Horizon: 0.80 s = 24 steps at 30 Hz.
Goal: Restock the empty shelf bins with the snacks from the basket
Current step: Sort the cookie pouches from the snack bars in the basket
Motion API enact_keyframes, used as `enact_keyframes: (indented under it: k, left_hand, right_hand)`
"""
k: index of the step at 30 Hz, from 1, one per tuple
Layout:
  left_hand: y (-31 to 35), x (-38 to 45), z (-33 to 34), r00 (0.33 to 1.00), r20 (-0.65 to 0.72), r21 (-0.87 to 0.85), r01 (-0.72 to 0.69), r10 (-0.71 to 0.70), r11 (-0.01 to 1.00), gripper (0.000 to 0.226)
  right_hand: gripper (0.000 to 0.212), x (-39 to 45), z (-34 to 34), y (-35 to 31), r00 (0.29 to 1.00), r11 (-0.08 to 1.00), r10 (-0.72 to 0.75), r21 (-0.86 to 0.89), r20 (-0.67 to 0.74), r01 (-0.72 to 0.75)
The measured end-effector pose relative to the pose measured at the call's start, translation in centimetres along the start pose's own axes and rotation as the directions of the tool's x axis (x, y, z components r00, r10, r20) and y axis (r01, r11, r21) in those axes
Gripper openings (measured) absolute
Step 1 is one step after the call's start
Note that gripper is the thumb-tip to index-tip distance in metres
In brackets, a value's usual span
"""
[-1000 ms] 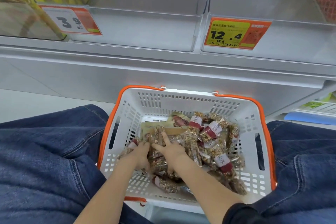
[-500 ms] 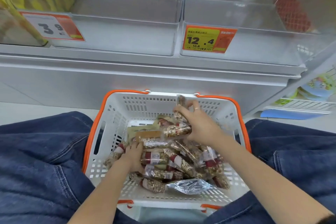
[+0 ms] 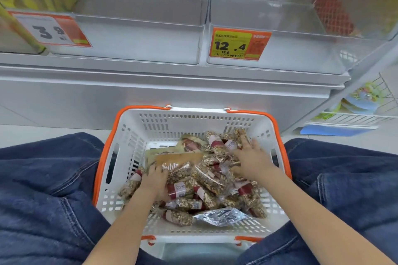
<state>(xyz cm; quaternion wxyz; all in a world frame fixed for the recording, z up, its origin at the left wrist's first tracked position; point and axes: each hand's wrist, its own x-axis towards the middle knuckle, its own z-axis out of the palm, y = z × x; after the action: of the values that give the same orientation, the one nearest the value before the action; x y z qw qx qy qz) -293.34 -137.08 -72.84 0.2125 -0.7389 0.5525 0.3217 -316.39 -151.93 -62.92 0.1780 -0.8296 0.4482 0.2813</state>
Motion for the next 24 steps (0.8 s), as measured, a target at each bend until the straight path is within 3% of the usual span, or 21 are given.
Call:
enact_keyframes:
  k: [3, 7, 11, 14, 18, 21, 24]
  left_hand:
    - [0.2, 0.1, 0.5, 1.0, 0.011, -0.004, -0.018, 0.018, 1.0, 0.11]
    - [0.8, 0.6, 1.0, 0.999, 0.047, 0.002, -0.027, 0.027, 1.0, 0.118]
    - [0.7, 1.1, -0.1, 0.997, 0.077, -0.037, 0.003, 0.0, 0.999, 0.107]
    - [-0.3, 0.8, -1.5, 0.997, 0.076, -0.083, 0.004, 0.002, 0.997, 0.094]
    - [-1.7, -1.0, -4.8, 0.999, 0.03, -0.296, -0.029, 0.04, 0.955, 0.066]
    - [-0.8, -2.4, -8.0, 0.986, -0.071, -0.33, -0.166, 0.151, 0.929, 0.066]
    - [1.0, -3.6, -9.4, 0.944, -0.151, -0.267, -0.326, 0.295, 0.907, 0.077]
  right_hand:
    - [0.045, 0.5, -0.6, -2.7, 0.972, 0.988, -0.129, 0.061, -0.199, 0.143]
    - [0.043, 1.0, 1.5, -4.8, 0.953, 0.959, -0.261, 0.069, -0.153, 0.273]
    - [0.038, 1.4, 3.2, -4.6, 0.94, 0.941, -0.319, 0.075, -0.125, 0.329]
    - [0.056, 1.3, 2.7, -4.6, 0.913, 0.911, -0.363, 0.133, -0.187, 0.39]
    - [0.085, 1.0, 2.0, -6.1, 0.865, 0.862, -0.455, 0.142, -0.211, 0.487]
    - [0.106, 0.7, 1.6, -7.9, 0.845, 0.865, -0.49, -0.004, -0.213, 0.501]
    - [0.105, 0.0, 1.0, -8.7, 0.893, 0.918, -0.396, -0.089, -0.216, 0.386]
